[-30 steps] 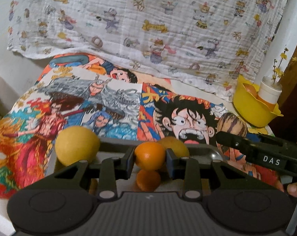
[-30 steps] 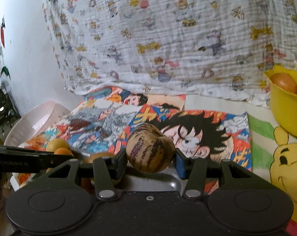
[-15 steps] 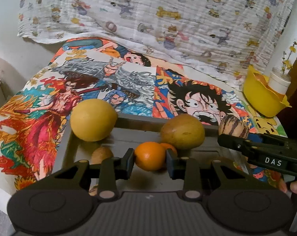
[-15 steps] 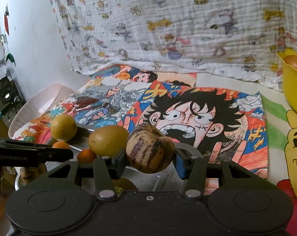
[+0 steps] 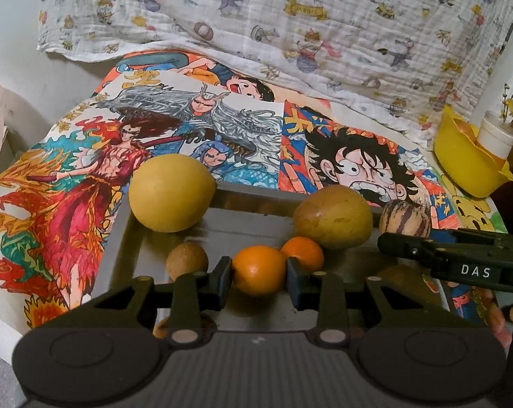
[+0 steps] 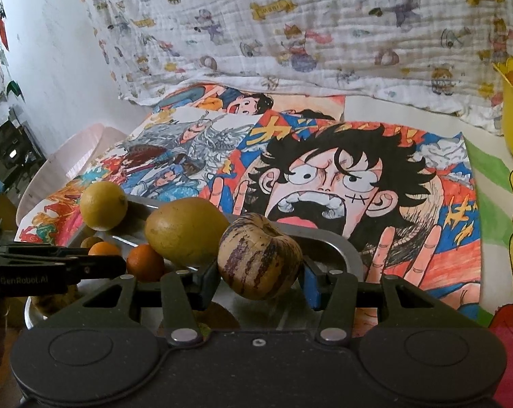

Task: Organize fruits
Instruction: 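Lift both held fruits and carry them over the grey tray, then lower both fruits into the tray and open both tools to release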

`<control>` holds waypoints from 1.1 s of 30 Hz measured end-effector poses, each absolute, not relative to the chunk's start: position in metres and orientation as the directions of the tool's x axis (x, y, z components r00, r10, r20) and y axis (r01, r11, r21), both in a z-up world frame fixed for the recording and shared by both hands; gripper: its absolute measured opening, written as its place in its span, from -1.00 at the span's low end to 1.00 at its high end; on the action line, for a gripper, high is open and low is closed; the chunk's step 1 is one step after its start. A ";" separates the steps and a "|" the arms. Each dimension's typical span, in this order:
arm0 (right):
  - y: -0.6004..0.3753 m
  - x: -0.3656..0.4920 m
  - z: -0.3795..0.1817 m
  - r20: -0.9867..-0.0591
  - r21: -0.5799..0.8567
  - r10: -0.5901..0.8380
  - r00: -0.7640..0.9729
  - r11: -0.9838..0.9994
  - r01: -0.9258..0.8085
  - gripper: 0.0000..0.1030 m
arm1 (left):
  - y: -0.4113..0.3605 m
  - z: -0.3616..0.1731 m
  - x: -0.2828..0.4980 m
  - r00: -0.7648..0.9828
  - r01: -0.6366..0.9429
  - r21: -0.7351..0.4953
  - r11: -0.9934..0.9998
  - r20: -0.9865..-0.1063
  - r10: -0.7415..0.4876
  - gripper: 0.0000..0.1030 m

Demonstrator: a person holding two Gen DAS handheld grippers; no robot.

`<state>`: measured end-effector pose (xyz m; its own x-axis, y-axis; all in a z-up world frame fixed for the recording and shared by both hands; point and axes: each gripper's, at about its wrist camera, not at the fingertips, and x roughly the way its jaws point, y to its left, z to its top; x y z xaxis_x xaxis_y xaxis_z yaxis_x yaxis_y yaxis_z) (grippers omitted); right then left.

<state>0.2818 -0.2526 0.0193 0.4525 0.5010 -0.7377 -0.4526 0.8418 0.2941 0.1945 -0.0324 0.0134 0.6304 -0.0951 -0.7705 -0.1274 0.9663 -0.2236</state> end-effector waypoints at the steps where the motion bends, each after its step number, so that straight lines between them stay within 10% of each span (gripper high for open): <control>1: -0.252 0.282 0.019 -0.740 0.295 0.501 0.449 0.842 -0.452 0.01 | -0.032 0.013 0.195 0.630 -0.127 -0.225 0.966 -0.770 -0.096 -0.27; 33: -0.250 0.284 0.015 -0.747 0.303 0.501 0.437 0.842 -0.446 0.04 | -0.028 0.012 0.194 0.631 -0.144 -0.234 0.962 -0.770 -0.093 -0.03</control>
<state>0.2845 -0.2498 0.0154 0.4374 0.5010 -0.7468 -0.4463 0.8419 0.3034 0.1941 -0.0279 0.0125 0.6315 -0.0929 -0.7698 -0.1438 0.9615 -0.2341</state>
